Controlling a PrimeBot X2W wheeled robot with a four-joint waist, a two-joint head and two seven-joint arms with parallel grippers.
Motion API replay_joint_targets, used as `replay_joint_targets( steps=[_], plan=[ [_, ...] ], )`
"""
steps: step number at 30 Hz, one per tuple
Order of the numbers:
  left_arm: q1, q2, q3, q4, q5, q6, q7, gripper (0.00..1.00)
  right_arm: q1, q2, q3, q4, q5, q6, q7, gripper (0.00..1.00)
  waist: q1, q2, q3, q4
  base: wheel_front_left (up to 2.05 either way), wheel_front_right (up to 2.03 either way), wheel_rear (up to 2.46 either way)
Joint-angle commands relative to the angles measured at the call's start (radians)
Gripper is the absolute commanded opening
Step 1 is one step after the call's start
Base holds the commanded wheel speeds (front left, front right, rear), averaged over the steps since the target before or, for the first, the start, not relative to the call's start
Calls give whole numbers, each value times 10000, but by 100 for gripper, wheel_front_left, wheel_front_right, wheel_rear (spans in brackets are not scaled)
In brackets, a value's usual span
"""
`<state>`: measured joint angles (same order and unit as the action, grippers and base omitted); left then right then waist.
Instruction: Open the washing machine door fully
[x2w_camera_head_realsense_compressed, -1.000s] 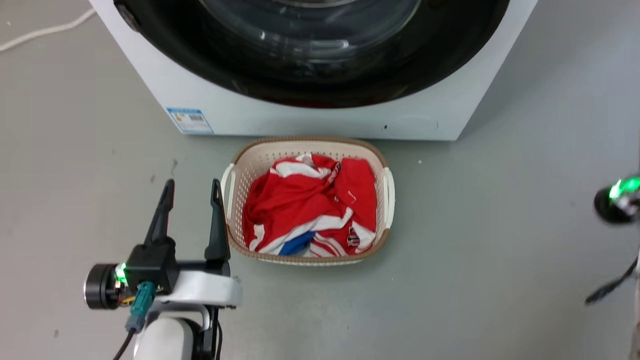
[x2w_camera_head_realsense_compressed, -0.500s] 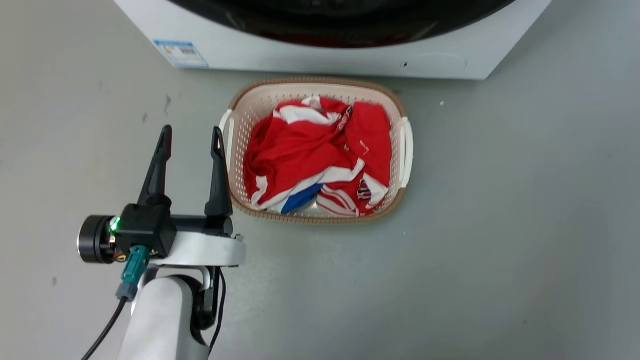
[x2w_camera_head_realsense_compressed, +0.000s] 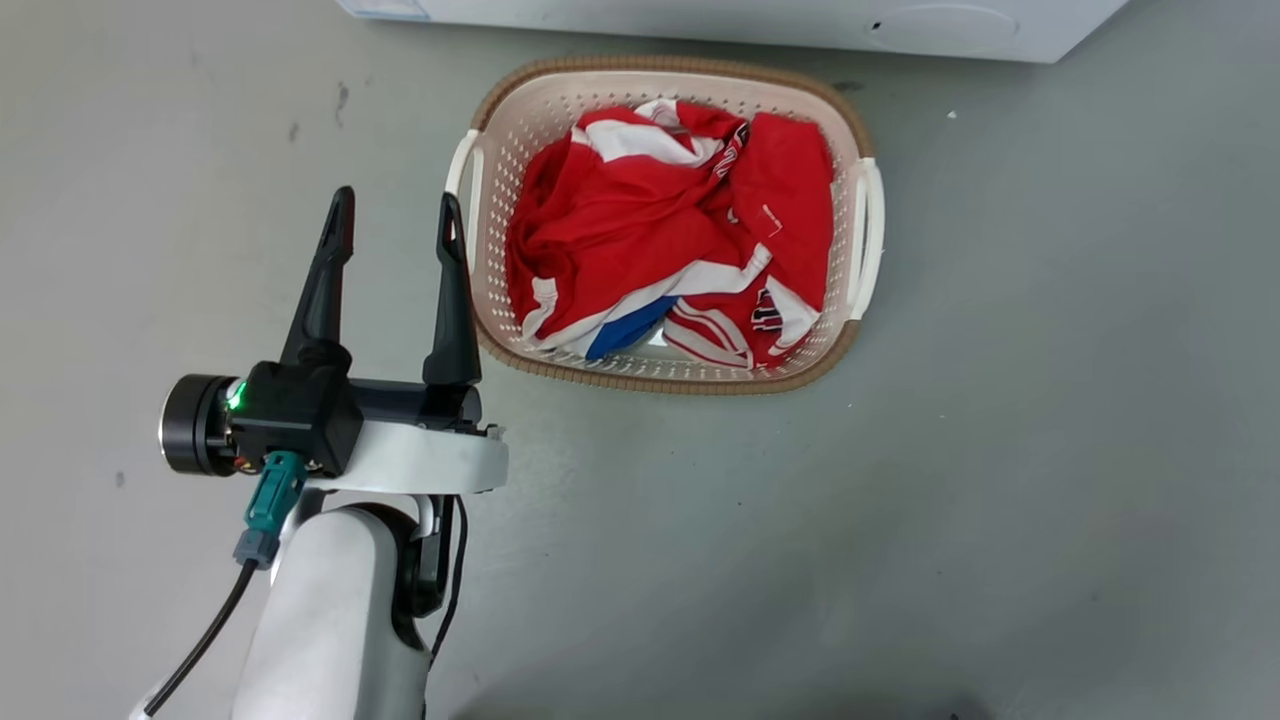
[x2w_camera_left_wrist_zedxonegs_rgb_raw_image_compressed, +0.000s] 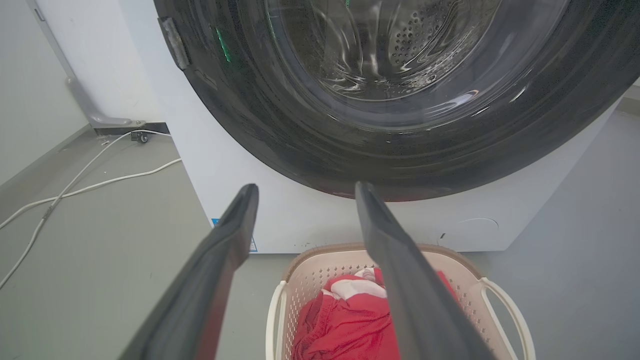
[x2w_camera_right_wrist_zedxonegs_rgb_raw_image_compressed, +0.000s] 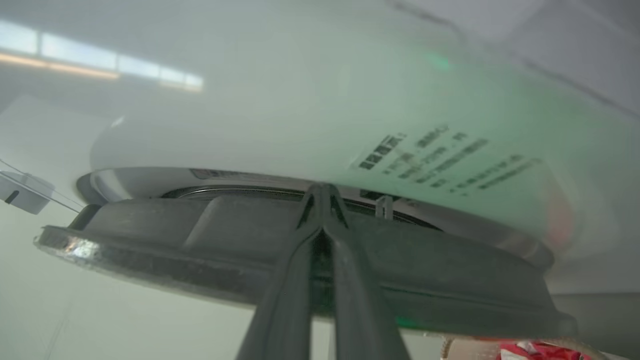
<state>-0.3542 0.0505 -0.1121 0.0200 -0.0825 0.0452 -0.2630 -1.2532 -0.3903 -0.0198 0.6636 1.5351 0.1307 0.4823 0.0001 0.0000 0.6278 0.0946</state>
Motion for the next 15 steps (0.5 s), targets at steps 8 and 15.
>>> replay_joint_targets(
  steps=[8,15],
  plan=[
    [-213,-5,-158,-3,-135,113,-28,100,-660,-40,603,454,-424,2,794,0,-1,0,255,216,0,0,0],
    [-188,-5,-81,77,-135,112,-28,100,-197,243,981,-20,-310,15,1619,0,-1,0,155,122,0,0,0]
  ],
)
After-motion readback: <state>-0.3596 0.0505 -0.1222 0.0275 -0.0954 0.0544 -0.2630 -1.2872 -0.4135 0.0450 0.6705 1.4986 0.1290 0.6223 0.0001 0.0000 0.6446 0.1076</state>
